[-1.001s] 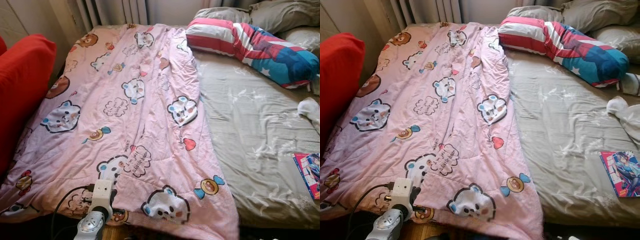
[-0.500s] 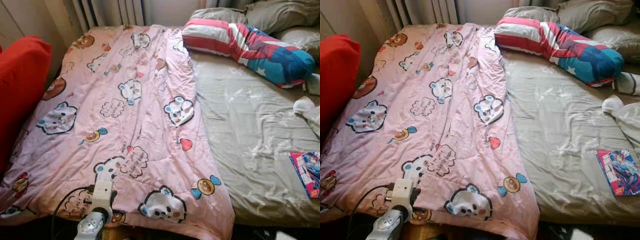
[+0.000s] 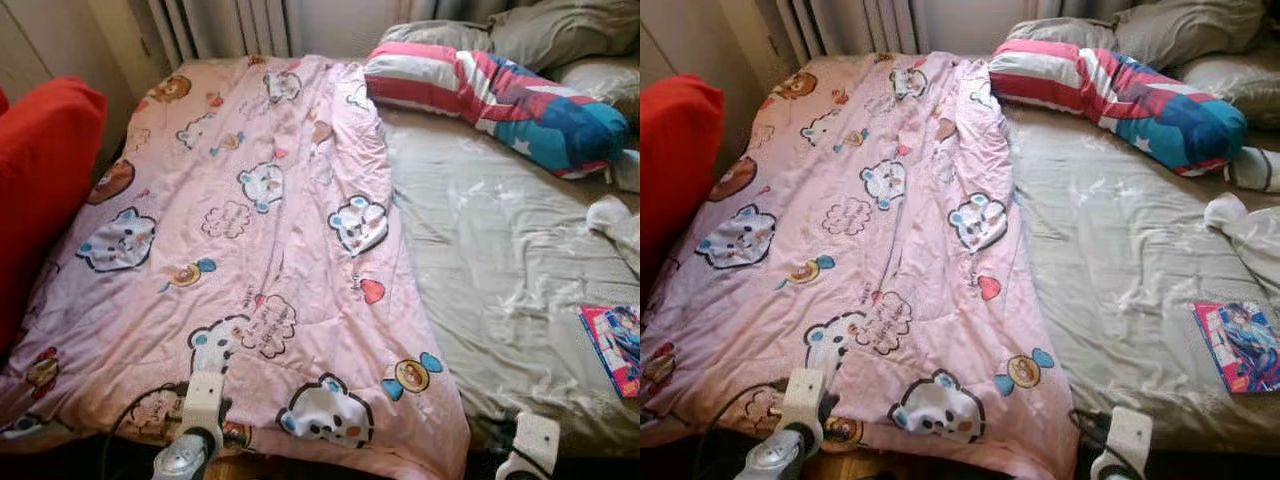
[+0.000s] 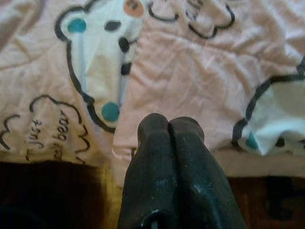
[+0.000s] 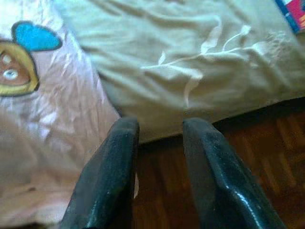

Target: Clean up the room

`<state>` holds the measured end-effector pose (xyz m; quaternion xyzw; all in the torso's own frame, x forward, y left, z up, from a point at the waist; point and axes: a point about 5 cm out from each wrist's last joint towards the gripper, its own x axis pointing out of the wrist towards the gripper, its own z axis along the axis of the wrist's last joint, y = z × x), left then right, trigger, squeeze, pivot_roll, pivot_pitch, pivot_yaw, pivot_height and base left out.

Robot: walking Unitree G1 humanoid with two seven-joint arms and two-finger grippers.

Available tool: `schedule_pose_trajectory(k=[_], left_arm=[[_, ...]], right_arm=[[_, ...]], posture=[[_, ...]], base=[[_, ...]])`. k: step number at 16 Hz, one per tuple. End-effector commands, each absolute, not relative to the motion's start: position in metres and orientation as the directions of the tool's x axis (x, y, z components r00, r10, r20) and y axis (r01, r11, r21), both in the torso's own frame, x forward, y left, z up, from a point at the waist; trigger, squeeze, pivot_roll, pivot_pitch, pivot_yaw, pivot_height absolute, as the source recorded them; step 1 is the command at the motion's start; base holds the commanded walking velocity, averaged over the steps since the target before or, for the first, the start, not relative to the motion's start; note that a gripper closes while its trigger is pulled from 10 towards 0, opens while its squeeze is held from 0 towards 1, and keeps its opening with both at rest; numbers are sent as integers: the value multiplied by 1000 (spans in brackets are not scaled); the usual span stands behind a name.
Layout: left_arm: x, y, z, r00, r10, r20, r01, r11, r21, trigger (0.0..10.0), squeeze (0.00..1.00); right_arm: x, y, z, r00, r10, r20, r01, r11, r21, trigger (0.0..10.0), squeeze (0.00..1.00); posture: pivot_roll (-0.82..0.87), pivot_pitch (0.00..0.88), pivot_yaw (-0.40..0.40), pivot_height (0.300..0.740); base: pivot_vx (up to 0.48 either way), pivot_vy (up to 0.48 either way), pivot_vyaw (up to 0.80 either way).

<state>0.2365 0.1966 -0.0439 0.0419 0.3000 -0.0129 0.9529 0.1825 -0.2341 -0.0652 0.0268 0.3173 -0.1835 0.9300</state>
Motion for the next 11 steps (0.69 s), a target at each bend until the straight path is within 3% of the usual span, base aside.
schedule_pose_trajectory(k=[1,2,6,11], left_arm=[[226,205,-51,783,26,-622,34,996,84,10000,0],[225,206,-52,774,31,-632,30,996,86,10000,0],[231,201,-52,751,34,-659,28,996,83,10000,0],[238,198,-48,752,28,-659,34,996,81,10000,0]], right_arm=[[188,-228,-64,756,-277,-593,301,952,-62,10000,0],[197,-224,-60,780,-243,-577,261,964,-54,10000,0],[202,-220,-64,728,-200,-656,189,978,-88,10000,0],[188,-226,-72,666,-242,-705,252,963,-93,10000,0]], posture=[[43,114,23,740],[36,104,21,740],[29,0,10,740],[10,0,18,740]], base=[[0,0,0],[0,0,0],[0,0,0],[0,0,0]])
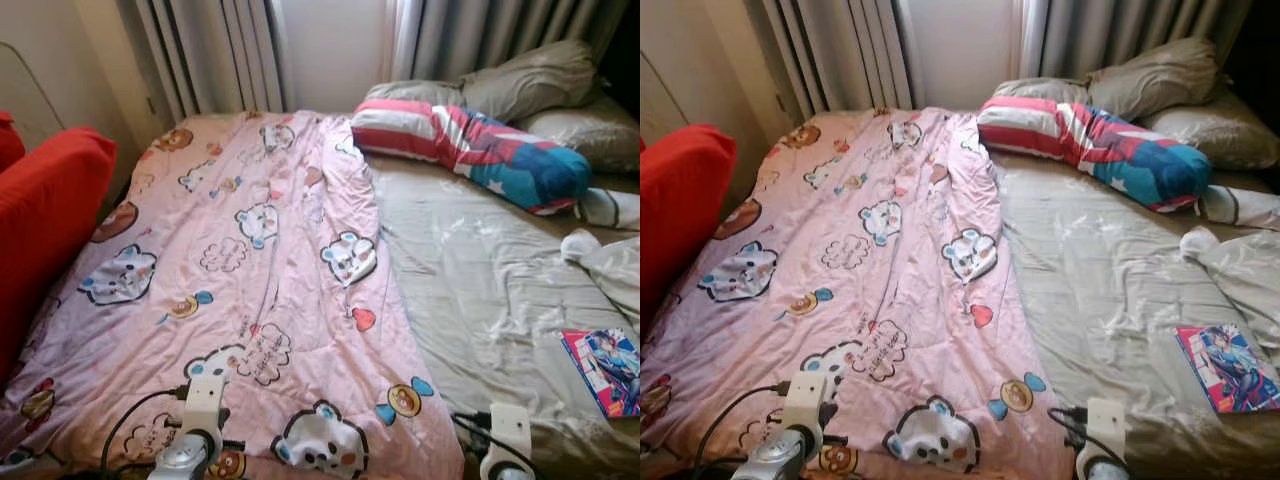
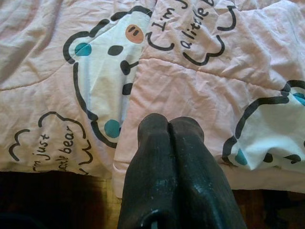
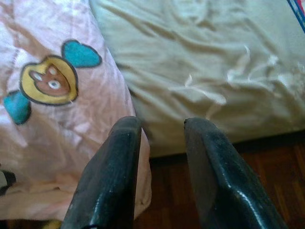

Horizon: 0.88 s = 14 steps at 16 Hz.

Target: Clean up the room

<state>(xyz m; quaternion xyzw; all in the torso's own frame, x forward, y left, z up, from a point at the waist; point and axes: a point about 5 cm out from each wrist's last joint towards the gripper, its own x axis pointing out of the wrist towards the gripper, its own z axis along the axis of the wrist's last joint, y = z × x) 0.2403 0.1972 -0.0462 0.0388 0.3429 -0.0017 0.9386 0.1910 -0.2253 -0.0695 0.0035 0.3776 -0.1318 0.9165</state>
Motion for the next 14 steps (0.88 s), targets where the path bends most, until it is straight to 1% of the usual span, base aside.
schedule_pose_trajectory(k=[1,2,6,8,10,12,14], left_arm=[[238,199,-49,745,28,-667,37,996,84,10000,0],[236,199,-50,738,27,-674,41,995,85,10000,0],[229,202,-55,718,41,-695,20,997,80,10000,0],[210,212,-65,676,74,-733,0,995,100,10000,0],[200,216,-69,656,92,-749,-15,994,109,10000,0],[177,225,-79,608,130,-783,-61,991,117,10000,0],[171,226,-81,598,134,-790,-71,991,115,10000,0]], right_arm=[[185,-225,-73,650,-248,-718,272,958,-85,10000,0],[185,-223,-74,642,-240,-728,268,960,-80,10000,0],[184,-211,-77,646,-159,-746,155,985,-75,10000,0],[181,-207,-80,644,-148,-750,139,987,-75,10000,0],[180,-207,-80,645,-150,-749,142,987,-76,10000,0],[183,-209,-77,664,-150,-732,130,988,-84,10000,0],[190,-208,-74,683,-135,-718,107,991,-85,10000,0]], posture=[[1,0,21,740],[3,0,19,740],[16,0,13,740],[21,0,11,740],[31,0,7,740],[40,0,-7,740],[41,0,-15,740]], base=[[0,0,0],[0,0,0],[0,0,0],[0,0,0],[0,0,0],[0,0,0],[0,0,0]])
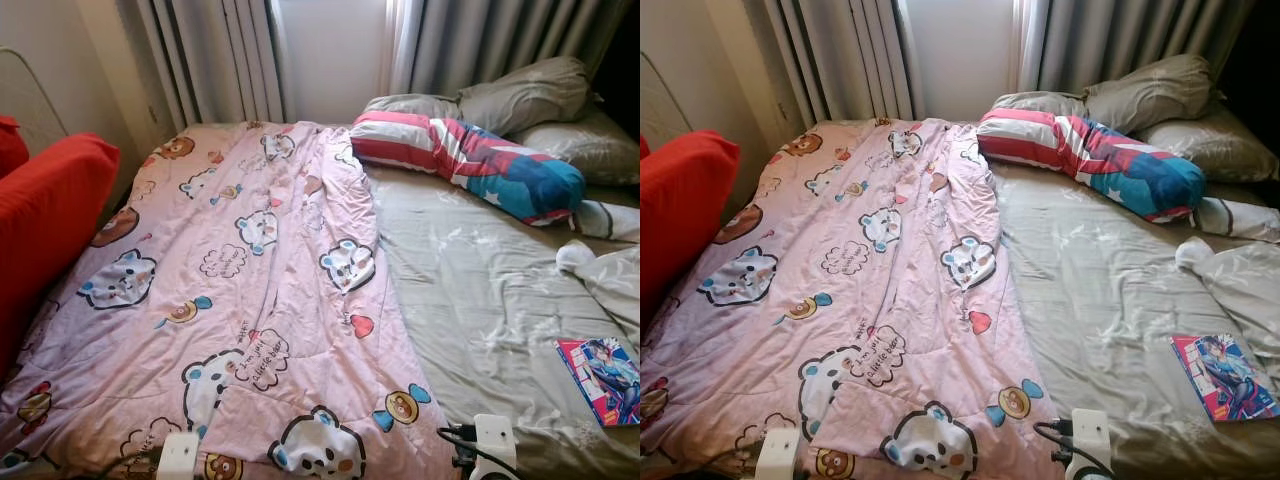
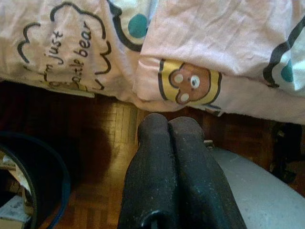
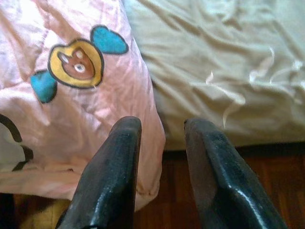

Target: Clean up the room

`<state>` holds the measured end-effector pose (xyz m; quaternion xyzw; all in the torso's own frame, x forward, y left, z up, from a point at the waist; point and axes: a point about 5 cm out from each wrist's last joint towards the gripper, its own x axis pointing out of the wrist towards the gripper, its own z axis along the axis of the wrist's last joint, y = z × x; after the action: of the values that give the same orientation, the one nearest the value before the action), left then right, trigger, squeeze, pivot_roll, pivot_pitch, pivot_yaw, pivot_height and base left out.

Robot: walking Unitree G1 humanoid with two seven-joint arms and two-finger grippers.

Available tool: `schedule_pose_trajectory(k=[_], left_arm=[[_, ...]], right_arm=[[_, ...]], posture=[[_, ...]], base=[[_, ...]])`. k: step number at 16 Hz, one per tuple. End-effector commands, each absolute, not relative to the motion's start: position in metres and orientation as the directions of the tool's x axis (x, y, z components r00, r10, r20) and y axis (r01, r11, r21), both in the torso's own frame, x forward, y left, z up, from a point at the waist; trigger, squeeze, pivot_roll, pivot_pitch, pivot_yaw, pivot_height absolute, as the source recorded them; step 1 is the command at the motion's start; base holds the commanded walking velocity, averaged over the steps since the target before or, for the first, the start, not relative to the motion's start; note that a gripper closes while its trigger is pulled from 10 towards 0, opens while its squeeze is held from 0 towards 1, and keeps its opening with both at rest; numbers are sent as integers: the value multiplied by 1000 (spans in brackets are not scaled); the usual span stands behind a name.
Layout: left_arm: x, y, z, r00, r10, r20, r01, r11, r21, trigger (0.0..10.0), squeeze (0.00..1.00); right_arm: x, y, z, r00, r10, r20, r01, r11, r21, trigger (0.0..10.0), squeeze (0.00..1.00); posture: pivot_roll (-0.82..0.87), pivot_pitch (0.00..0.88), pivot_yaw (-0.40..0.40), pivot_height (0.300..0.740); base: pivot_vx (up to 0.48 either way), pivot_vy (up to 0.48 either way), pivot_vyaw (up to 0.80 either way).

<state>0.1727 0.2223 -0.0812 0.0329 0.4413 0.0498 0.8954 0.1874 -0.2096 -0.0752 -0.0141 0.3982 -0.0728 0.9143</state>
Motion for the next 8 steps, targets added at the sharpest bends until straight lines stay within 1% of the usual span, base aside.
schedule_pose_trajectory(k=[1,5,8], left_arm=[[169,226,-82,597,133,-791,-76,991,109,10000,0],[179,221,-78,626,106,-773,-75,994,76,10000,0],[184,222,-76,629,101,-770,-69,995,75,10000,0]], right_arm=[[193,-209,-72,691,-131,-711,100,991,-86,10000,0],[189,-209,-75,674,-125,-728,86,992,-90,10000,0],[174,-210,-82,636,-129,-760,100,991,-84,10000,0]], posture=[[36,0,-16,740],[36,0,-19,740],[27,0,-10,740]], base=[[0,0,0],[0,0,0],[0,0,0]])
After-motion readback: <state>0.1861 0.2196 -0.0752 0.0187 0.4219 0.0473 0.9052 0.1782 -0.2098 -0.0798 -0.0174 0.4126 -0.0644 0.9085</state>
